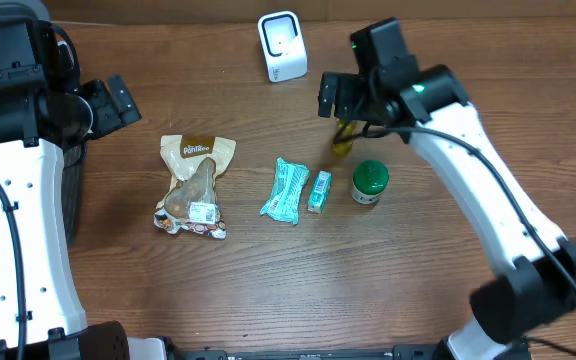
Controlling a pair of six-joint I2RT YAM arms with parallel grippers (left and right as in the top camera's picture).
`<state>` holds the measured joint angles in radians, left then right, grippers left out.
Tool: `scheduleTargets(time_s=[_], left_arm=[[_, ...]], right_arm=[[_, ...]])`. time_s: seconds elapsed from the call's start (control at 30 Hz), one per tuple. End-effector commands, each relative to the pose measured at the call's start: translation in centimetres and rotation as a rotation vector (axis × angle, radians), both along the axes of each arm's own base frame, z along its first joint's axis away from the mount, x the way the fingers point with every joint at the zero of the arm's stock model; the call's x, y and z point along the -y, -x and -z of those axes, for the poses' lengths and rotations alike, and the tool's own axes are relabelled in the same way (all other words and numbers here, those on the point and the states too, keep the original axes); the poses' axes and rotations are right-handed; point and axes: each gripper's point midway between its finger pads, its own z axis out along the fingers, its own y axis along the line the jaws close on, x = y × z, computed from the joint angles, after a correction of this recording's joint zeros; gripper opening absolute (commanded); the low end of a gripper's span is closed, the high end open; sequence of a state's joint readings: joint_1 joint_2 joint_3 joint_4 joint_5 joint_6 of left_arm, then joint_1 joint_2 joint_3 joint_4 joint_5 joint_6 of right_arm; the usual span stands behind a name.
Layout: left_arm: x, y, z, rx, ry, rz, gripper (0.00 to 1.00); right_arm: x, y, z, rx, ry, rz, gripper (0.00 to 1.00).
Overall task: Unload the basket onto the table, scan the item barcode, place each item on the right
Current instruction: 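Lower the right gripper onto the oil bottle and grasp it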
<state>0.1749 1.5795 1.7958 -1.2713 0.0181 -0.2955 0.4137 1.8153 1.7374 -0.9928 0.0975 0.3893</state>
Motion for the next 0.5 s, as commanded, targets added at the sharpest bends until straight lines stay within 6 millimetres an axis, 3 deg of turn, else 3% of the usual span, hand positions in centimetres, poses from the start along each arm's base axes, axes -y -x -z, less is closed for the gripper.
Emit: scheduleTargets(time_s=[0.0, 0.17, 0.47], left_arm=[[-0.1, -0.1, -0.1, 0.003, -0.006, 0.009, 1.00], [-0.1, -0.1, -0.1, 0.003, -0.006, 0.009, 0.99], [-0.1, -0.1, -0.1, 0.003, -0.006, 0.008, 1.00]], right_arm=[[0.5, -1.3, 1.6, 0.004, 0.058, 0.008, 1.00], [0.3, -1.9, 2.8, -0.006, 0.062, 0.008, 1.00], [0.0, -2.0, 6.8, -0.101, 0.067, 0.001, 1.00]])
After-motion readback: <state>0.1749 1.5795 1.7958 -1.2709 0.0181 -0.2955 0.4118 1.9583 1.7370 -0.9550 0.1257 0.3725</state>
